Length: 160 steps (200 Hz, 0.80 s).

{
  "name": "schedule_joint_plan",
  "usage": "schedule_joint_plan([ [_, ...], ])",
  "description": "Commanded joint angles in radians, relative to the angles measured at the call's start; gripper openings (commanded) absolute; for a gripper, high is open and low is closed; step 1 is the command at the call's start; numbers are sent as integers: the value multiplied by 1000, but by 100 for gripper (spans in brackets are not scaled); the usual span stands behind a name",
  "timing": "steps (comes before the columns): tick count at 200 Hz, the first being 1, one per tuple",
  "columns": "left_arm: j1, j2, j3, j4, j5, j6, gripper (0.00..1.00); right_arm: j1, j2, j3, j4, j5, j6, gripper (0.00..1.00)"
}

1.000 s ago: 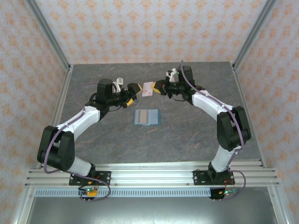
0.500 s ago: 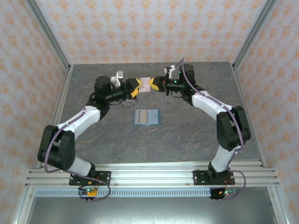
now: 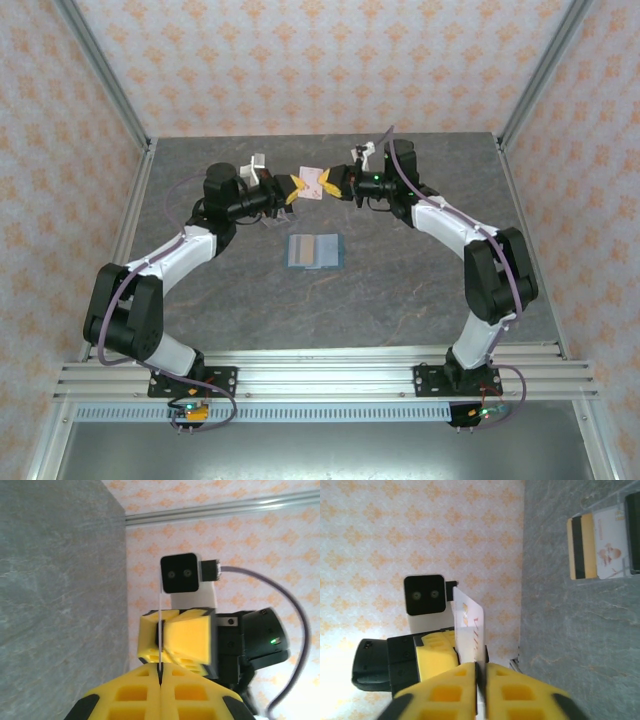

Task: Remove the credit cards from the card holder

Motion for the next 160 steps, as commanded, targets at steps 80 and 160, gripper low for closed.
schedule_joint_plan([
  [80,5,-163,108,-800,-573,599,0,0,-150,9,-617,408,-494,90],
  [160,8,26,209,-732,-762,630,0,-2,-233,-93,-614,459,-542,93],
])
